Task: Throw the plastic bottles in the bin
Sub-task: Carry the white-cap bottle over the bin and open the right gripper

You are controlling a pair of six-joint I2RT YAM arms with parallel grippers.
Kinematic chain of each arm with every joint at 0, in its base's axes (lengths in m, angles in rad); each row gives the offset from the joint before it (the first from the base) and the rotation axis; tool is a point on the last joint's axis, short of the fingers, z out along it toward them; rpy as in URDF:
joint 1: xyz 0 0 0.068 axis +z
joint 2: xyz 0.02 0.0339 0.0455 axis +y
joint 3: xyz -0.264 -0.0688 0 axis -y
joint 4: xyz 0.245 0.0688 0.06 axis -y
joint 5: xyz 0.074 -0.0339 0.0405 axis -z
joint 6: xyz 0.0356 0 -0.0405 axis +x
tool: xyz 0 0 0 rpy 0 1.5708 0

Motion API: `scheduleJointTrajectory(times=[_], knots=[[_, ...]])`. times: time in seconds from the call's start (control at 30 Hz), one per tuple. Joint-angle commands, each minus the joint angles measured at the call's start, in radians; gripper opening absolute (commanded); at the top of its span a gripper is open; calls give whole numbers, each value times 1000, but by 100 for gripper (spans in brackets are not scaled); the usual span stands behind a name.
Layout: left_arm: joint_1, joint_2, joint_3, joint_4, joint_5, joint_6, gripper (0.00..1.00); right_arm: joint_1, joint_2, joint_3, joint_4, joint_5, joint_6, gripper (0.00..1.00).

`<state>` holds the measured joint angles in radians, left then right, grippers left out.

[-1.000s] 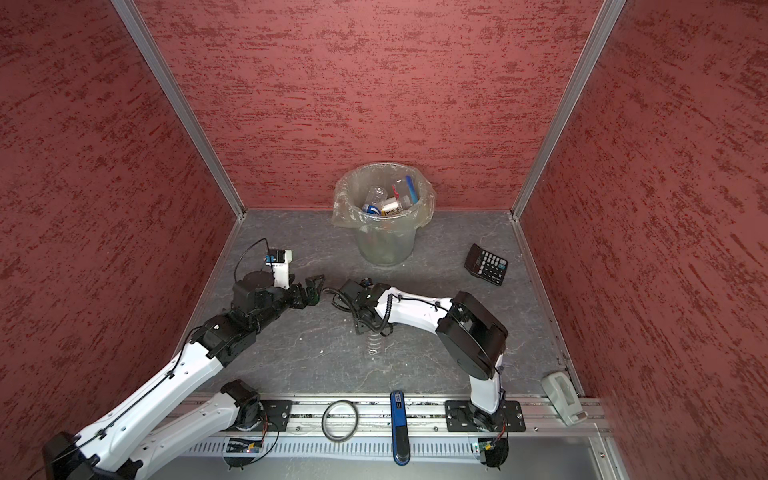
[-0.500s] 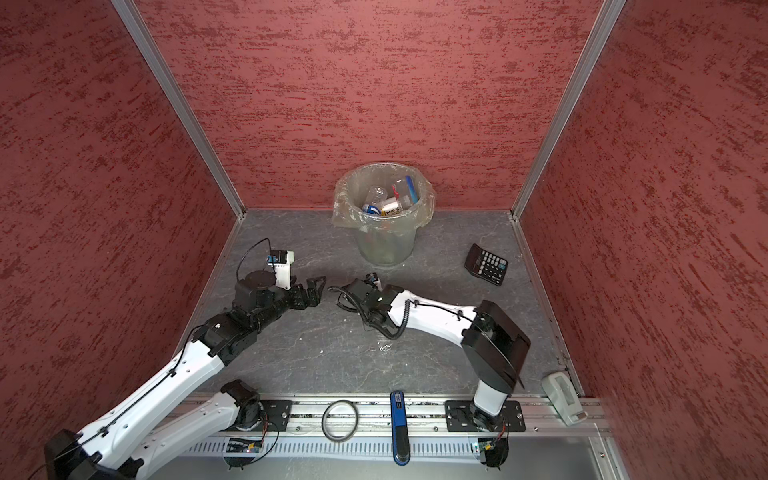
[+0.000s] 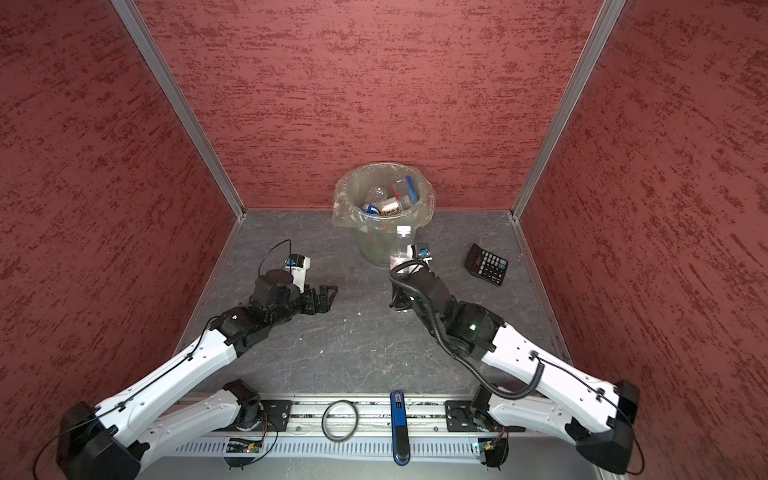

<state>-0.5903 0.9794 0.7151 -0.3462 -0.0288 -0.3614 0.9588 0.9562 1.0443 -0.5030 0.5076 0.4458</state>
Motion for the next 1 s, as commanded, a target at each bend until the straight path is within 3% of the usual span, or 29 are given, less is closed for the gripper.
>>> scheduleJointTrajectory(times=[0.0,0.23,0.4,0.5,0.63,0.7,0.77,0.87,0.9,0.97], knots=[[-24,30,42,-11,21,5,99,0,-91,-6,116,50,-82,56],[-52,81,65,-11,27,0,99,0,-86,91,182,113,-213,56],[-64,84,67,-10,20,-5,99,-1,47,230,253,220,-332,57],[-69,82,62,-16,18,-10,99,-45,173,352,303,200,-399,60],[-74,71,46,-9,25,-24,99,-296,458,650,285,-55,-330,62],[-80,67,45,-6,24,-32,99,-402,677,899,216,-151,-292,73],[-84,58,49,-12,20,-33,99,-477,944,1299,17,-262,-247,88],[-91,29,49,-29,0,-35,99,-510,1268,1883,-229,-339,-221,99],[-91,17,46,-34,-4,-36,99,-512,1333,2009,-283,-337,-219,99],[-91,-6,36,-48,-17,-36,99,-512,1252,1838,-241,-311,-209,99]])
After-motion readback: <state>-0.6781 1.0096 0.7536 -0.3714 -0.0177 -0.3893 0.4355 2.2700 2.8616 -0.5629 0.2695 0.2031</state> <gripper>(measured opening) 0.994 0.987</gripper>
